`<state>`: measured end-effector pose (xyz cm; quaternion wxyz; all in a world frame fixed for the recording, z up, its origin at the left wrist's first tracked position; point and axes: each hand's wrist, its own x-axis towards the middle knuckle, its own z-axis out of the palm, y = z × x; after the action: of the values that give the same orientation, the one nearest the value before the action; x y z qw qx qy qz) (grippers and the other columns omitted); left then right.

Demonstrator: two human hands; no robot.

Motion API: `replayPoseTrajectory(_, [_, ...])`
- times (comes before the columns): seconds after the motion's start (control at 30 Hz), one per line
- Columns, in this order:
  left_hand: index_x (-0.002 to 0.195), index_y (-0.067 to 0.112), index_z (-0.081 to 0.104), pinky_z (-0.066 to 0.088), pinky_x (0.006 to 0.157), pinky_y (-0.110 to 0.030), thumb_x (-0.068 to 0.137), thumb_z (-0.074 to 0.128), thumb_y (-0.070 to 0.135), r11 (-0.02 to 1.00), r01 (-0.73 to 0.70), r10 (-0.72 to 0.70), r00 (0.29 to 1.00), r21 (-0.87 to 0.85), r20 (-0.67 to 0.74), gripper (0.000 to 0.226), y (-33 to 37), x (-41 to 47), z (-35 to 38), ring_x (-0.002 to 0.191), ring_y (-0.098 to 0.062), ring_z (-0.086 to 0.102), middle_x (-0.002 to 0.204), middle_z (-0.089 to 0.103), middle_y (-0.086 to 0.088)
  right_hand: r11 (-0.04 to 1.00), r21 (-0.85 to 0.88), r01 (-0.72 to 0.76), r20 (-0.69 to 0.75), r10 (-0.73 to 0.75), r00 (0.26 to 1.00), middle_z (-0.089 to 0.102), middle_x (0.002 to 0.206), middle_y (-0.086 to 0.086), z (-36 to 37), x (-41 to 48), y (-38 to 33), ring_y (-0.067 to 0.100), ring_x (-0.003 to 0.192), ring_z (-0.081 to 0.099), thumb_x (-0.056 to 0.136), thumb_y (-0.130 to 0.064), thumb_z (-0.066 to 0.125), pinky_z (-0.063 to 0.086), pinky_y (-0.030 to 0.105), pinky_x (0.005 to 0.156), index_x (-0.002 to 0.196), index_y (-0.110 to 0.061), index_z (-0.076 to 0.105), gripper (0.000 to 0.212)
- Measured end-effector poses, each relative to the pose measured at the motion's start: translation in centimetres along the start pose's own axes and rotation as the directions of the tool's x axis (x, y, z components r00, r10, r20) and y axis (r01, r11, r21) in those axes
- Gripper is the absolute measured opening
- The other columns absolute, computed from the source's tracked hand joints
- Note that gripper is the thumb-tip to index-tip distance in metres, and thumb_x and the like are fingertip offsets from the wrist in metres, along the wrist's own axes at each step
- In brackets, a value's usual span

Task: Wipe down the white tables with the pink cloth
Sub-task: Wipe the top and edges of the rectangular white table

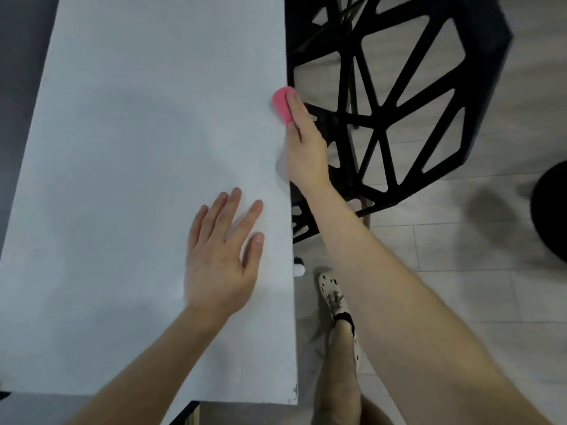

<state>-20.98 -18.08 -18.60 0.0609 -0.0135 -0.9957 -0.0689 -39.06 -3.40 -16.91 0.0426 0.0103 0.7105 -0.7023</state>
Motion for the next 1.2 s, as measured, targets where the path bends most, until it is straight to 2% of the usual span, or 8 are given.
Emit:
replayPoseTrajectory(0.1, [0.169,0.035,0.039,0.021,0.136,-0.051,0.118,0.032,0.047,1.0,-0.009,0.009,1.0,0.007,-0.013,0.053,0.1,0.1,-0.2,0.169,-0.018,0.02,0.18,0.029,0.002,0.999,-0.005,0.032,0.075,-0.032,0.997,0.034,0.176,-0.005,-1.4,-10.6,1.1,0.008,0.164,0.027,0.116,-0.001,0.038,0.025,0.035,0.135,0.168,-0.015,0.038,0.053])
replayPoseTrajectory(0.23, [0.169,0.033,0.041,0.022,0.135,-0.054,0.118,0.035,0.045,1.0,-0.019,0.018,0.999,-0.019,-0.033,0.052,0.2,0.0,-0.1,0.168,-0.02,0.022,0.18,0.03,0.0,0.998,-0.019,-0.055,0.092,0.056,0.994,0.037,0.17,-0.025,-3.7,-25.4,1.3,-0.002,0.159,0.03,0.116,-0.021,0.043,0.025,0.013,0.125,0.165,-0.045,0.039,0.055])
replayPoseTrajectory(0.3, [0.169,0.032,0.041,0.023,0.135,-0.054,0.118,0.034,0.044,1.0,-0.017,0.017,0.999,-0.014,-0.037,0.052,0.3,0.1,-0.1,0.168,-0.021,0.023,0.179,0.031,-0.001,0.997,-0.009,-0.079,0.082,0.079,0.994,0.039,0.169,-0.025,-3.3,-23.7,1.0,-0.004,0.159,0.03,0.115,-0.015,0.044,0.026,0.012,0.125,0.164,-0.042,0.042,0.056])
replayPoseTrajectory(0.43, [0.169,0.032,0.041,0.022,0.135,-0.054,0.119,0.032,0.045,1.0,-0.016,0.016,0.999,0.013,-0.034,0.053,0.5,0.1,-0.4,0.168,-0.022,0.023,0.18,0.031,-0.002,0.999,0.02,0.029,0.018,-0.029,0.999,0.041,0.172,0.002,-0.8,-9.7,0.6,0.013,0.161,0.034,0.113,0.007,0.038,0.026,0.032,0.134,0.163,-0.008,0.044,0.053])
replayPoseTrajectory(0.53, [0.169,0.033,0.04,0.019,0.136,-0.051,0.119,0.03,0.046,0.999,-0.008,0.009,1.0,0.034,-0.03,0.052,0.6,0.3,-0.5,0.168,-0.022,0.023,0.18,0.03,-0.002,1.0,0.012,0.02,-0.019,-0.02,1.0,0.048,0.167,0.012,-0.1,-2.1,0.3,0.019,0.139,0.055,0.112,0.006,0.038,0.033,0.029,0.127,0.162,-0.005,0.046,0.051])
replayPoseTrajectory(0.9, [0.168,0.033,0.041,0.019,0.136,-0.051,0.118,0.028,0.047,0.999,-0.035,0.036,0.999,0.035,-0.022,0.053,1.1,0.5,-1.2,0.166,-0.025,0.026,0.178,0.033,-0.004,1.0,0.01,-0.021,0.043,0.021,0.999,0.045,0.168,-0.016,-3.1,-27.4,2.7,0.005,0.159,0.036,0.111,-0.002,0.043,0.03,0.026,0.13,0.159,-0.031,0.051,0.057])
replayPoseTrajectory(1.1, [0.144,0.023,0.07,0.043,0.112,-0.049,0.112,0.049,0.031,0.998,-0.049,0.053,0.985,0.026,-0.162,0.04,1.9,-0.4,-2.1,0.132,-0.035,0.059,0.142,0.066,-0.011,0.998,-0.044,-0.052,0.007,0.052,0.999,0.056,0.161,-0.004,-2.2,-13.4,0.7,0.011,0.146,0.053,0.113,-0.003,0.04,0.041,0.032,0.126,0.159,-0.022,0.055,0.052])
replayPoseTrajectory(1.2, [0.145,0.022,0.067,0.044,0.112,-0.048,0.111,0.046,0.029,1.0,-0.025,0.024,0.998,-0.015,-0.058,0.041,2.9,-1.6,-3.1,0.131,-0.034,0.057,0.143,0.063,-0.009,0.995,-0.073,-0.07,-0.001,0.07,0.998,0.065,0.148,-0.003,-2.0,-11.7,0.4,0.012,0.121,0.063,0.113,-0.007,0.04,0.049,0.03,0.116,0.158,-0.025,0.056,0.051])
